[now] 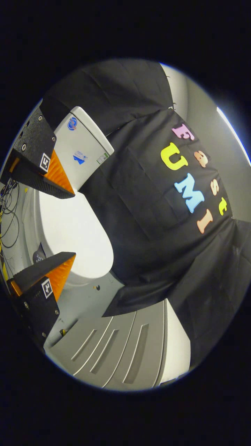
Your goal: Open the toilet lid.
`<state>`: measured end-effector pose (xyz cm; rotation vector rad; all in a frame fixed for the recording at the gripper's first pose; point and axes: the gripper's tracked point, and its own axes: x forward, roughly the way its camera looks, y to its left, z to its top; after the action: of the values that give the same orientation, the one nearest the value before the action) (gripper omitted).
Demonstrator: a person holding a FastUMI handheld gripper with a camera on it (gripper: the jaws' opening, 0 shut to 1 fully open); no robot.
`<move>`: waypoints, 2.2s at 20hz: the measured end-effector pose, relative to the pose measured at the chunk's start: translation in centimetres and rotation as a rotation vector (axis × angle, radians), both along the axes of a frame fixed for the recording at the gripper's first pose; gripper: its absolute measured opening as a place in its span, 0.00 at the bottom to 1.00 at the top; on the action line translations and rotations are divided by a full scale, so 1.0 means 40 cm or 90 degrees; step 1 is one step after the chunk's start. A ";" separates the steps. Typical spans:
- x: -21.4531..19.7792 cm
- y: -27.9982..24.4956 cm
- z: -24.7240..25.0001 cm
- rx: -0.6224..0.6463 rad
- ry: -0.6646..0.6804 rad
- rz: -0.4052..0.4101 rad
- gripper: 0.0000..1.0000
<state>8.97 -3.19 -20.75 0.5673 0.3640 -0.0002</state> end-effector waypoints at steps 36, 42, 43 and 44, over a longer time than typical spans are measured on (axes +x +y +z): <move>-0.082 0.113 -0.395 0.414 0.267 0.022 0.18; -0.071 0.125 -0.384 0.448 0.249 0.013 0.00; -0.072 0.122 -0.383 0.447 0.251 0.014 0.00; -0.069 0.119 -0.381 0.449 0.253 0.012 0.00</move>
<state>6.19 1.55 -35.99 1.2696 0.7663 0.0352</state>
